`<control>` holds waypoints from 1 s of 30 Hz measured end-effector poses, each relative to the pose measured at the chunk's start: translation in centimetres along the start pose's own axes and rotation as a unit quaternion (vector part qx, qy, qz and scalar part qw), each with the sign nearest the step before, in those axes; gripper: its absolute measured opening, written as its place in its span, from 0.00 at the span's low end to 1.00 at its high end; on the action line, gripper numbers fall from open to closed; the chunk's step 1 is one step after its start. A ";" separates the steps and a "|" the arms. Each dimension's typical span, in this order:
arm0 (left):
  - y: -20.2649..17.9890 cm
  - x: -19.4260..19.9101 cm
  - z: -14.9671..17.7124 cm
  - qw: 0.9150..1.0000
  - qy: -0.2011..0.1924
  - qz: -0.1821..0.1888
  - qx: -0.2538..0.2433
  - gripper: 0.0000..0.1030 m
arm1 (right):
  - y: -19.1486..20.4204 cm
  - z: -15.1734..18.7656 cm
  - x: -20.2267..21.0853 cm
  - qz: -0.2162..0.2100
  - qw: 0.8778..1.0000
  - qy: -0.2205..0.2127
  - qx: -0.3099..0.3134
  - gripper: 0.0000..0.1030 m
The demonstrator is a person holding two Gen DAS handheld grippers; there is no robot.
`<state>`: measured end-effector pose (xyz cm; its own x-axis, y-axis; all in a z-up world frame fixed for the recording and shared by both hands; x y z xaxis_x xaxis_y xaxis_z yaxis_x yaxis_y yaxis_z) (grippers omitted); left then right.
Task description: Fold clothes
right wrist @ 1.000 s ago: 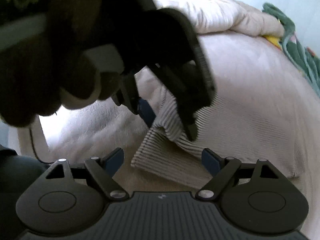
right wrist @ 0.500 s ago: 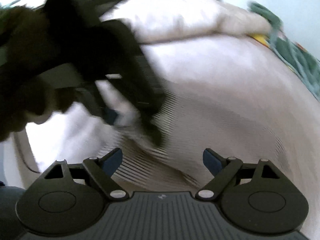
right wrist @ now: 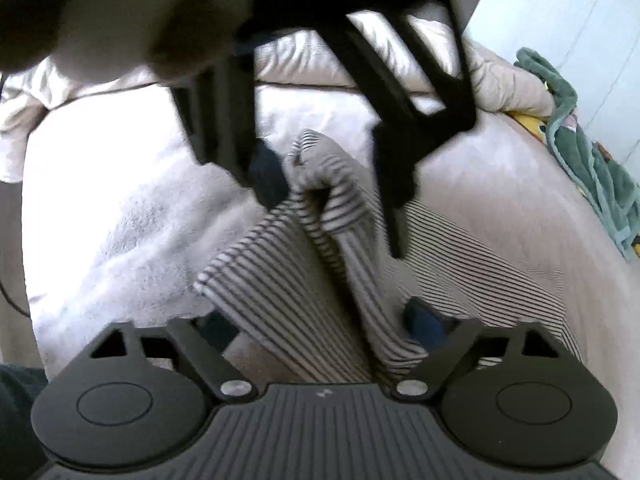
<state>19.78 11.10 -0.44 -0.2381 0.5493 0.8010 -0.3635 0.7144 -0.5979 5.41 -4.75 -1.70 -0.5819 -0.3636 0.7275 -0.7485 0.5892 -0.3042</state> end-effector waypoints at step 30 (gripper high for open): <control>1.2 -1.3 -1.3 0.998 0.007 0.029 0.064 0.70 | -0.1 -1.1 3.8 -0.007 0.996 -0.037 -0.082 0.50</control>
<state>20.85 11.85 -2.25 -0.2501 0.5937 0.7648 -0.4616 0.6212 -0.6332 3.61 -5.42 1.75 -0.5977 -0.4213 0.6821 -0.6981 0.6918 -0.1844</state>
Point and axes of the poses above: each gripper's, at about its wrist camera, not at the fingertips, and x roughly against the way its jaws point, y to its left, z to its underside, the point moved 4 cm from there along -x, roughly the way its jaws point, and after that the axes turned 3 degrees about x, right-handed, at the moved point
